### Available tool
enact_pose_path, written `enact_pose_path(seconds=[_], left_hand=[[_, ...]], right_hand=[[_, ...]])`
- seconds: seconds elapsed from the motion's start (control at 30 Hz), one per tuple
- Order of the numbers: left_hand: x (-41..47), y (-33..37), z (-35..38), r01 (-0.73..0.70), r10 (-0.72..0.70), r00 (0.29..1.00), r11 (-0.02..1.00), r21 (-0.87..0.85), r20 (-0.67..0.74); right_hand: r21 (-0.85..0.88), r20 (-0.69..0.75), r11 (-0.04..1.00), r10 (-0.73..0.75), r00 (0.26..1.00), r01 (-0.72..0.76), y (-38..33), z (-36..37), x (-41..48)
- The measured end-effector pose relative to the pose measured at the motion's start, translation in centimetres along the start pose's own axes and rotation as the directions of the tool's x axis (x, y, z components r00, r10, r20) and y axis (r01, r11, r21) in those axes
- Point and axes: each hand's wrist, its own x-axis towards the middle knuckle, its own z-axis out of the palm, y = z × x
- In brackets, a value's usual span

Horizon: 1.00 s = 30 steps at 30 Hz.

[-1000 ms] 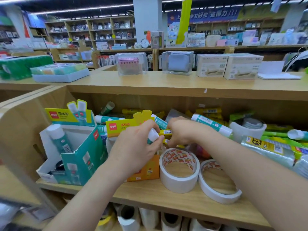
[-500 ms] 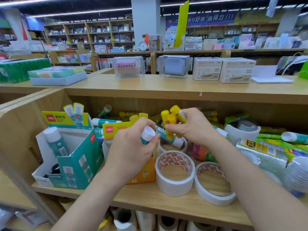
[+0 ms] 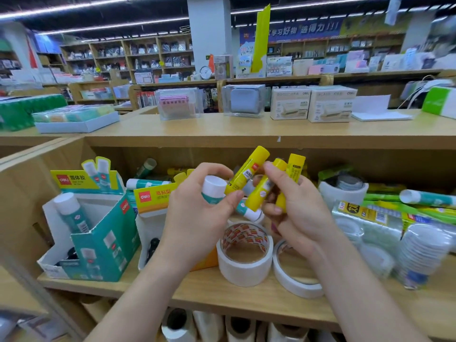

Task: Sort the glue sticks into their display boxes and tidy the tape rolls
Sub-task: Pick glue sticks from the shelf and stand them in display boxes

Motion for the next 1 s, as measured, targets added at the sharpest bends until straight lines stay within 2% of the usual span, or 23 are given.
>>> enact_pose_path(seconds=[0.17,0.23,0.4,0.5,0.63,0.8,0.9,1.0], left_hand=[[-1.2,1.2,-0.8,0.051,-0.053,0.997,0.998,-0.035,-0.057],[-2.1,1.6,-1.1,0.056,-0.057,0.996,0.998,-0.023,-0.072],[-4.5,1.8,-1.9,0.143,-0.146,0.985,0.989,-0.037,-0.095],[-6.1,1.1,-2.5,0.221,-0.218,0.97,0.975,0.019,-0.109],[-8.0,-0.2,-3.2,0.309,-0.304,0.941,0.951,0.006,-0.146],[-8.8,-0.9,-4.1,0.355,-0.374,0.915,0.925,-0.135,-0.154],[-8.5,-1.6,-4.7,0.356,-0.394,0.905,0.908,-0.22,-0.163],[-7.7,-2.4,-5.6,0.336,-0.357,0.927,0.927,-0.169,-0.114]], right_hand=[[0.104,0.026,0.994,0.04,0.999,-0.042,-0.4,0.1,-1.2],[0.074,0.056,0.996,0.054,0.997,-0.058,-0.3,0.4,-1.9],[0.094,0.202,0.995,0.023,0.979,-0.043,0.7,0.7,-2.6],[0.117,0.28,0.99,0.041,0.959,-0.077,1.4,0.9,-3.1],[-0.036,0.349,0.999,-0.012,0.937,0.026,2.9,1.4,-3.0],[-0.224,0.322,0.97,-0.014,0.947,0.09,3.8,1.9,-2.8],[-0.264,0.267,0.961,-0.009,0.964,0.083,4.1,2.5,-2.7],[-0.336,0.164,0.931,-0.091,0.982,0.143,3.9,3.3,-2.4]])
